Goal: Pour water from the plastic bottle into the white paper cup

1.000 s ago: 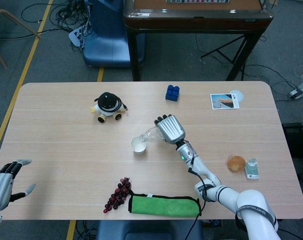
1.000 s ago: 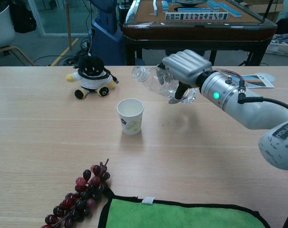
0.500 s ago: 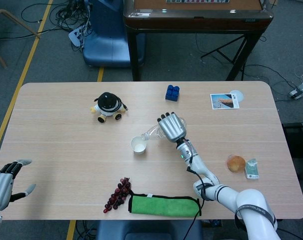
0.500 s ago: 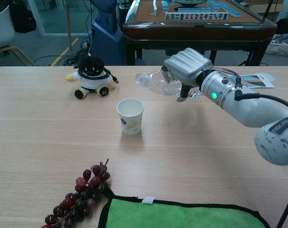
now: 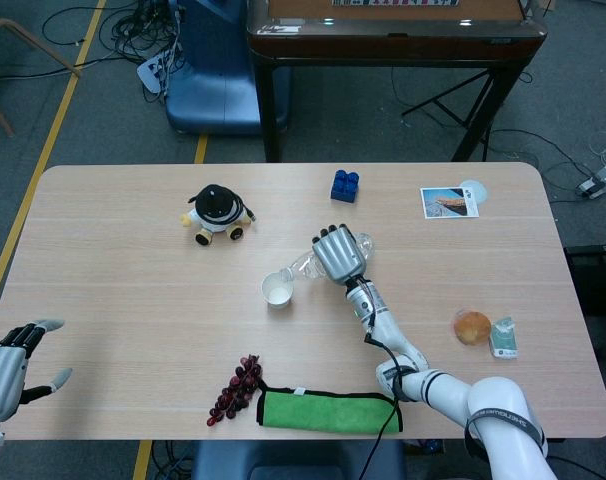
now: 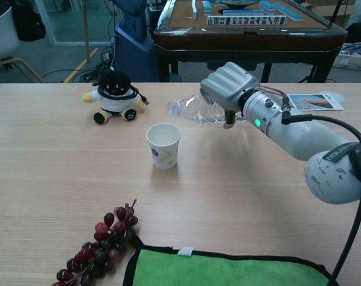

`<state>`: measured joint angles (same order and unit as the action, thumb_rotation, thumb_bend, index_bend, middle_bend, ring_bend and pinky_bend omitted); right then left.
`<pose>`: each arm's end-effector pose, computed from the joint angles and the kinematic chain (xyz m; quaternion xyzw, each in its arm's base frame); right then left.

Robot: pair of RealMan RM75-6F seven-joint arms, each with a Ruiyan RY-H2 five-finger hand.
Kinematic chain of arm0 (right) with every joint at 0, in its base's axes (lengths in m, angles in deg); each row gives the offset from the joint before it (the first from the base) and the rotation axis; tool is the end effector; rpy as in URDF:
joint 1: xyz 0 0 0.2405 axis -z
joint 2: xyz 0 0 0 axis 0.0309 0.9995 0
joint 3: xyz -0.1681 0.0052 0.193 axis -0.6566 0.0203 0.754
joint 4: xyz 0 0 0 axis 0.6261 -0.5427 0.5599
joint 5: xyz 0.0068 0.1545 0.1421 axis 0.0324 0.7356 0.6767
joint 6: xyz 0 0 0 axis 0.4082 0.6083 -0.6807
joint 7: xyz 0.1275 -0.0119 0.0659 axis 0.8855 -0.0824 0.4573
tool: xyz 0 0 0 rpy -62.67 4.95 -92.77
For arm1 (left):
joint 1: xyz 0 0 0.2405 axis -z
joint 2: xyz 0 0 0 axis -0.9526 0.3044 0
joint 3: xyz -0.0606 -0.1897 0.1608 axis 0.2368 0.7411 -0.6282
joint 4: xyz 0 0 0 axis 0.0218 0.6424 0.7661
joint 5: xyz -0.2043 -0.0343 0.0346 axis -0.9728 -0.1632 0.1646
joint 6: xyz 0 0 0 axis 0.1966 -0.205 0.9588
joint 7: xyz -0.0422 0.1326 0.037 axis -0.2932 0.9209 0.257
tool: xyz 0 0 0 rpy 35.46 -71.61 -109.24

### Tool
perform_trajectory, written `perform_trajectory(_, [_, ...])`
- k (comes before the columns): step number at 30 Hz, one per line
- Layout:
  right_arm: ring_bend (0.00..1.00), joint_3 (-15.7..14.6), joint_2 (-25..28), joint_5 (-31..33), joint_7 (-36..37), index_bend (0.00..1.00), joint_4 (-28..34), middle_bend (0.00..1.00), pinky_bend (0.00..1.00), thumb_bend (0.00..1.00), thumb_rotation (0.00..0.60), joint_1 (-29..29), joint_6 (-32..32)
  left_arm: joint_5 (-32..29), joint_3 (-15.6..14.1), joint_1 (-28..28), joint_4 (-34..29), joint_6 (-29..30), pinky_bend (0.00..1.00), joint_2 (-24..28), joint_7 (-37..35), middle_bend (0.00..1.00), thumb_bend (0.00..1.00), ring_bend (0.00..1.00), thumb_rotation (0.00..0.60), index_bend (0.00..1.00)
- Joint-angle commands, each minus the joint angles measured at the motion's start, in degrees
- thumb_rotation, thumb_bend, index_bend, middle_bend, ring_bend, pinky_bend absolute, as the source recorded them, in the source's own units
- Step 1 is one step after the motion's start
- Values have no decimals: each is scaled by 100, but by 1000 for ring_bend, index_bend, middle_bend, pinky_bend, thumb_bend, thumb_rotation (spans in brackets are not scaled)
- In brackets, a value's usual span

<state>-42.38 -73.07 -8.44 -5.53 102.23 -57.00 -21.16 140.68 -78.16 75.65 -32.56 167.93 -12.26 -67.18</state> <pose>-0.1031 -0.4157 -0.0888 0.7866 -0.0976 0.2738 0.5448 -0.2994 0.1683 0.1609 -0.6016 -0.3652 -0.3864 0.5962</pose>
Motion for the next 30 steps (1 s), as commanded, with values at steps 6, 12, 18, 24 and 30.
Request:
perform_trajectory(6, [568,-54,44,112,-458,695,82,697,636,108,600,-58,-47,-3,2,1,1,-4,597,0,0,304,152,337,600,280])
perform_trajectory(12, [569,-95,79,204,-742,695,87,697,636,108,600,-72,-104,-18,3,7,9,-25,597,-3,5,304,152,337,600,280])
perform_trajectory(18, [569,-133,94,258,-939,694,90,697,636,108,600,-95,-136,-28,7,12,10,-34,597,-5,6,304,152,337,600,280])
perform_trajectory(24, [569,-178,57,276,-1148,695,34,697,636,108,600,-147,-140,-34,7,11,16,-37,597,-5,-1,304,152,336,600,280])
perform_trajectory(30, [569,-236,5,243,-1324,694,-51,697,636,108,600,-204,-115,-25,6,9,12,-29,597,0,-16,304,152,337,600,280])
